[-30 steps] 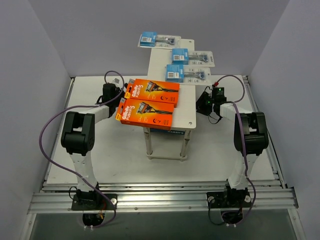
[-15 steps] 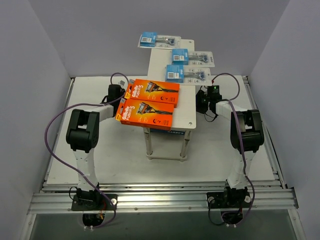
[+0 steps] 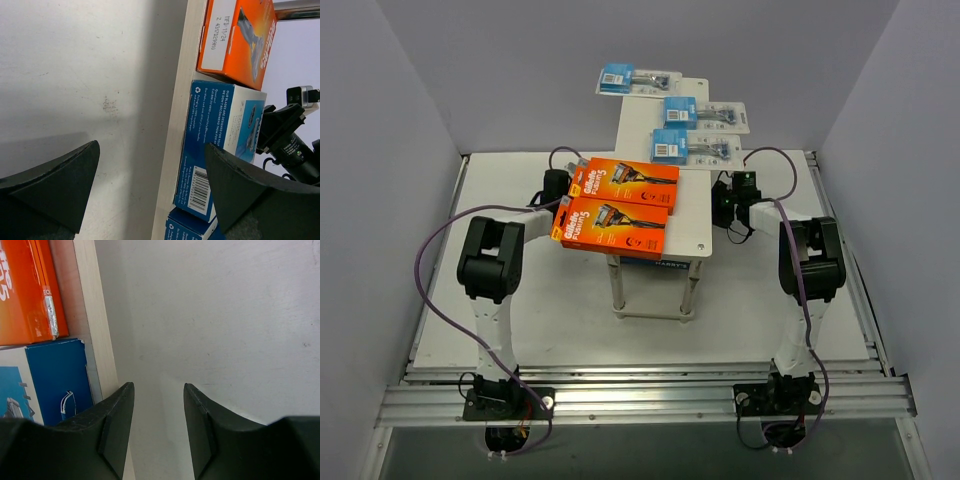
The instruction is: Place and organize the shaving razors onto the shelf
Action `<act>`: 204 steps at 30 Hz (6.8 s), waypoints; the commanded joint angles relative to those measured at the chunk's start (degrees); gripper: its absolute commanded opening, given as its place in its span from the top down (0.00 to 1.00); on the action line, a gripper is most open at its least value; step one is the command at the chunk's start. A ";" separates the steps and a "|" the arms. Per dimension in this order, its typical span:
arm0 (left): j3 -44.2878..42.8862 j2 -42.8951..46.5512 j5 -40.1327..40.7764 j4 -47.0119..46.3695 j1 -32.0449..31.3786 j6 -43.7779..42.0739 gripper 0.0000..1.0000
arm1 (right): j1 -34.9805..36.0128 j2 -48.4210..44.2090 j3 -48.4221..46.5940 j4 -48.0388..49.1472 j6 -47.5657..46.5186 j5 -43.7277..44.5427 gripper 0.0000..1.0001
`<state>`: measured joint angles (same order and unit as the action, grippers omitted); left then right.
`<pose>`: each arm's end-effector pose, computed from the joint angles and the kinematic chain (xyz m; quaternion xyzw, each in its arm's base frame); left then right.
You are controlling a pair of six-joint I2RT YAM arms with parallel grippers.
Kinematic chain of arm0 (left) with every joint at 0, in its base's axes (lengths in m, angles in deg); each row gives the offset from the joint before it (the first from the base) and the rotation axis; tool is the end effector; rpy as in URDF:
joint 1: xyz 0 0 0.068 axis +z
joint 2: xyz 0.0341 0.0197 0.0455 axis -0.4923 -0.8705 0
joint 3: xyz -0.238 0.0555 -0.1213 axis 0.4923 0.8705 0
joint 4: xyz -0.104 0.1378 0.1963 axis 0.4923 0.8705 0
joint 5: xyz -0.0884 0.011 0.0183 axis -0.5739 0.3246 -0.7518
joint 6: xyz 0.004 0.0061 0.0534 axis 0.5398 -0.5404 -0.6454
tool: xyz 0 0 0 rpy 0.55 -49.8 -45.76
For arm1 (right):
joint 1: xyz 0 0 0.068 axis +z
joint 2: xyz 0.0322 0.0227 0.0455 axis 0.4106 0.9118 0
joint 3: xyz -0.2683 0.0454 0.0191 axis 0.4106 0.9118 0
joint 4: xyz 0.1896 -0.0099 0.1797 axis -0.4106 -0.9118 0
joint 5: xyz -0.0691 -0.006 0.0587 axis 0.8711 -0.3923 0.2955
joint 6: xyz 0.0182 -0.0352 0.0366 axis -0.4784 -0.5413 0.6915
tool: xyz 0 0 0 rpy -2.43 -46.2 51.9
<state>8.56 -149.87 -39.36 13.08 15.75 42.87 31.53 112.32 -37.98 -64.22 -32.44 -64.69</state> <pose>0.4528 -0.1278 0.1547 -0.1828 0.8405 -0.4316 0.2716 0.4448 0.0699 0.1721 0.1240 0.8530 0.3248 0.3893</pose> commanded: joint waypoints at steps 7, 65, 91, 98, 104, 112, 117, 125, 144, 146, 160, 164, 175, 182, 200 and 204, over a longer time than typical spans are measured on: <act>-0.41 2.54 -1.54 -0.27 2.39 -0.52 0.06 | -1.40 -2.29 -0.47 -0.21 -0.33 -1.62 0.60; -27.13 21.35 10.06 45.26 5.39 -27.06 0.06 | -7.82 -11.43 -36.68 -32.38 -18.26 24.31 0.36; -15.36 42.00 14.01 62.31 5.30 -34.88 0.06 | -4.75 -28.21 -21.39 -39.50 -18.17 24.13 0.37; -14.30 47.27 13.84 66.61 5.30 -35.94 0.06 | 4.22 -33.31 -16.12 -43.37 -16.24 28.26 0.39; -11.93 51.50 13.14 68.55 5.04 -35.85 0.06 | 5.28 -39.12 -13.30 -46.71 -15.36 29.23 0.41; -11.66 55.02 11.65 70.49 2.93 -35.15 0.06 | 7.30 -42.28 -11.81 -49.78 -13.95 29.06 0.41; -11.92 55.11 12.08 70.14 -1.28 -33.66 0.06 | 10.37 -43.43 -11.72 -51.27 -12.46 29.76 0.41; -10.96 55.90 12.17 69.17 -3.58 -31.02 0.06 | 13.01 -45.45 -10.93 -53.74 -11.23 30.64 0.41; -9.81 55.37 16.12 66.36 -11.22 -26.10 0.06 | 18.72 -49.22 -7.07 -56.47 -9.38 30.90 0.41; -9.81 55.20 16.91 66.27 -11.92 -25.57 0.06 | 18.73 -49.67 -6.53 -55.94 -9.38 30.99 0.41; -9.64 54.84 18.94 65.48 -14.83 -24.16 0.06 | 18.73 -49.76 -4.95 -54.71 -10.00 30.90 0.41; -10.25 55.81 19.81 66.53 -14.83 -24.42 0.06 | 18.81 -49.76 -4.95 -54.44 -10.00 31.17 0.41; -10.60 58.27 22.10 71.10 -14.65 -26.18 0.06 | 18.73 -48.97 -4.07 -52.60 -10.00 31.69 0.39; -9.90 59.24 26.75 75.67 -13.42 -27.59 0.06 | 18.73 -48.09 -4.51 -52.25 -10.17 32.31 0.38; -15.87 51.25 15.86 72.34 7.41 -37.17 0.06 | 17.41 -46.50 -7.32 -52.86 -11.75 33.80 0.37; -17.46 47.82 14.81 70.49 7.41 -36.99 0.06 | 17.06 -46.07 -9.25 -53.65 -12.37 34.33 0.37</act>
<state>-5.89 -100.58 -22.20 87.19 22.86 7.00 49.04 65.97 -44.05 -116.74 -43.52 -32.84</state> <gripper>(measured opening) 0.938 0.626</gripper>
